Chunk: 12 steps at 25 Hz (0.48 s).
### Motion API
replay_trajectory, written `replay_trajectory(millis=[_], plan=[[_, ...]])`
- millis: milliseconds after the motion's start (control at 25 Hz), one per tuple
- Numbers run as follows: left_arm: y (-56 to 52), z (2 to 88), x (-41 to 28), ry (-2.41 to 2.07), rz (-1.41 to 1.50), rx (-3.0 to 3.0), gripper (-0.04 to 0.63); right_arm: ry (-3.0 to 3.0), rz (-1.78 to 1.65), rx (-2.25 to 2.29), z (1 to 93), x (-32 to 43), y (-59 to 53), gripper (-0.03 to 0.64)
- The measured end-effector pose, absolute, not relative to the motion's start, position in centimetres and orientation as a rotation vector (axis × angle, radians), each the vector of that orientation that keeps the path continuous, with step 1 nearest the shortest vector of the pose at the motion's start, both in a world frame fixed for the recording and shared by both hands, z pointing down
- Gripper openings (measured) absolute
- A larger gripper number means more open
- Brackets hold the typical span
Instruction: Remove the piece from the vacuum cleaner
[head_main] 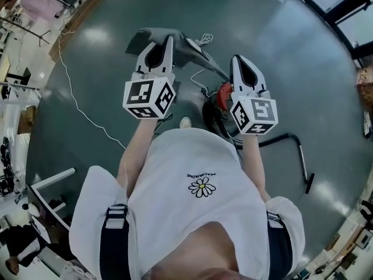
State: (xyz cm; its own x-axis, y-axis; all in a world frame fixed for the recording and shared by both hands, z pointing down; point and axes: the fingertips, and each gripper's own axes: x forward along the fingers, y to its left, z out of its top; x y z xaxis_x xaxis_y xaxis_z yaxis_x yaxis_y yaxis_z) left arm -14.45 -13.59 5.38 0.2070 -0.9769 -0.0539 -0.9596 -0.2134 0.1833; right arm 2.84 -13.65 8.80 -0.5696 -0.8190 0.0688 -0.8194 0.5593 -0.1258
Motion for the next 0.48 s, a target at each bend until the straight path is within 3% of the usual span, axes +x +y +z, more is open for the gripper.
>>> replay_trajectory(millis=[480], plan=[[-14.25,5.48,-13.98,-1.901,-0.251,2.348,0.017,-2.837,0.302,1.42,8.31,1.95,-13.49,0.009]])
